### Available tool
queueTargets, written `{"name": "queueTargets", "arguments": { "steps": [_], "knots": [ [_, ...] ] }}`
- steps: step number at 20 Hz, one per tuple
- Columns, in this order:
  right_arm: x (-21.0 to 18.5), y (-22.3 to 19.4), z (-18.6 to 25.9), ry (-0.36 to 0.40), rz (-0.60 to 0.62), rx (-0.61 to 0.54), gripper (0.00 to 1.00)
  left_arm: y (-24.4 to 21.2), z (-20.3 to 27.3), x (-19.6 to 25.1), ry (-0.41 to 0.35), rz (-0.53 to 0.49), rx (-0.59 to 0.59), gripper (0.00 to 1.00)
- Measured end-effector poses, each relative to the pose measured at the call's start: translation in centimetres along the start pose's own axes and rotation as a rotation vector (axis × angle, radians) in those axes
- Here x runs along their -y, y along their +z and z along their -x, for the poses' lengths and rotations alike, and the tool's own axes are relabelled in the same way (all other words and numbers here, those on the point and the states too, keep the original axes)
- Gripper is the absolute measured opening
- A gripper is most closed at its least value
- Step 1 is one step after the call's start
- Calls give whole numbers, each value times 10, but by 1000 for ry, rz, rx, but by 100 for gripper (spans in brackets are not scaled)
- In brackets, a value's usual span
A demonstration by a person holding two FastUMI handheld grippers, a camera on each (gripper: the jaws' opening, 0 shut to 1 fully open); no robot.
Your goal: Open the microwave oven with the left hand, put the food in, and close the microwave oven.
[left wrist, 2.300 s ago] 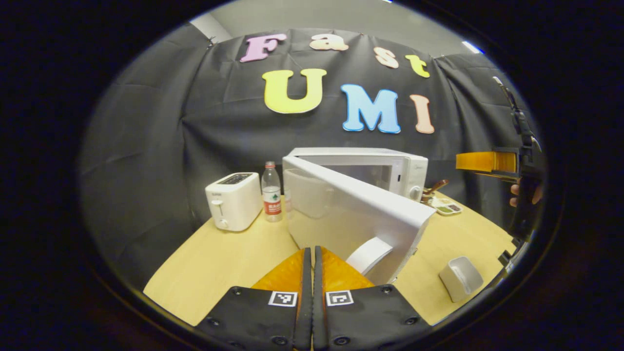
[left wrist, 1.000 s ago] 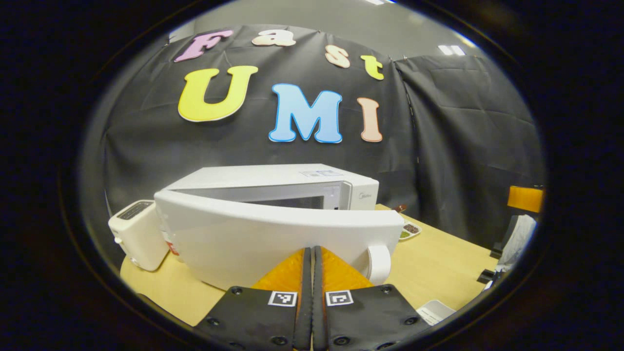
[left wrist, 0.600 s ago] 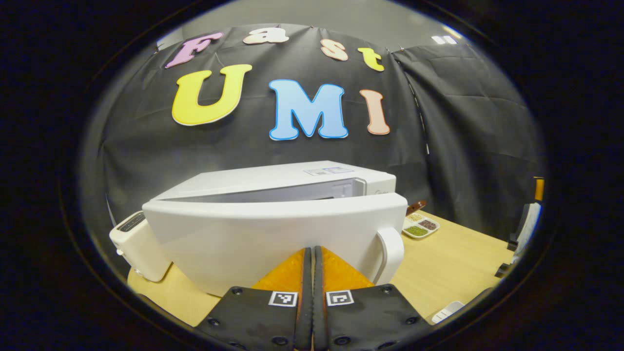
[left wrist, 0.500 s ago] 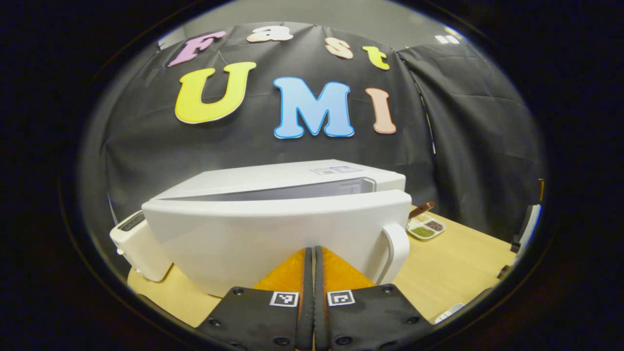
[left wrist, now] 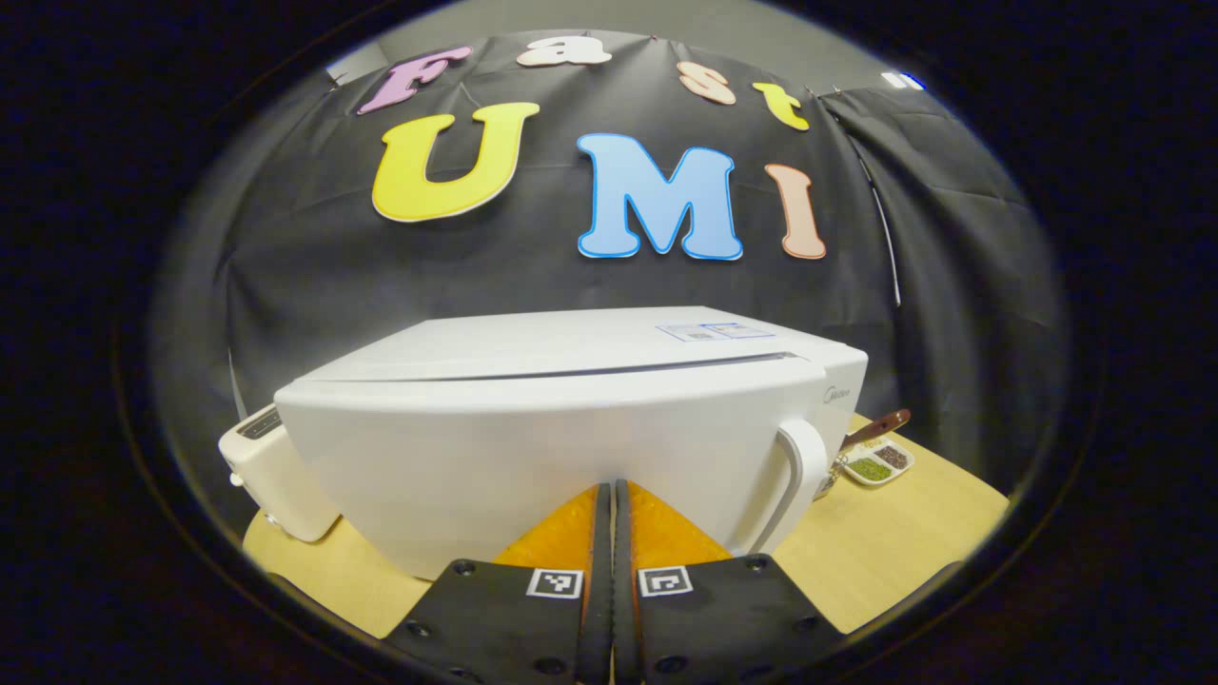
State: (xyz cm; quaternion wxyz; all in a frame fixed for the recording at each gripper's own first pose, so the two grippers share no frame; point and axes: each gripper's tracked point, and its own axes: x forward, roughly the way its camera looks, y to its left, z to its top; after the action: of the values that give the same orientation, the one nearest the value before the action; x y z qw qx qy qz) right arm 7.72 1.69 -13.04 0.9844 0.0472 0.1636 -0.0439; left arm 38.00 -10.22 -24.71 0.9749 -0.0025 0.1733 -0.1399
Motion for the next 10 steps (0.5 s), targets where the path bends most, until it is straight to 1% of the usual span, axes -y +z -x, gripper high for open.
{"name": "queueTargets", "arguments": {
  "steps": [3,4,5,6,8,10],
  "knots": [
    [2,1,3,22,5,-1,98,1,-2,1,41,-5,7,7],
    [0,0,4,39,4,-4,98,2,-6,1,53,-17,7,7],
    [1,-4,11,59,8,-9,98,1,-9,-4,83,-27,-28,7],
    [-1,-6,13,78,19,-10,98,1,-7,-3,94,-14,-23,7],
    [-3,-3,14,105,39,3,98,5,-3,-8,128,-46,-24,9],
    [-8,-3,19,140,36,11,98,25,13,-4,127,-49,20,7]
  ]
}}
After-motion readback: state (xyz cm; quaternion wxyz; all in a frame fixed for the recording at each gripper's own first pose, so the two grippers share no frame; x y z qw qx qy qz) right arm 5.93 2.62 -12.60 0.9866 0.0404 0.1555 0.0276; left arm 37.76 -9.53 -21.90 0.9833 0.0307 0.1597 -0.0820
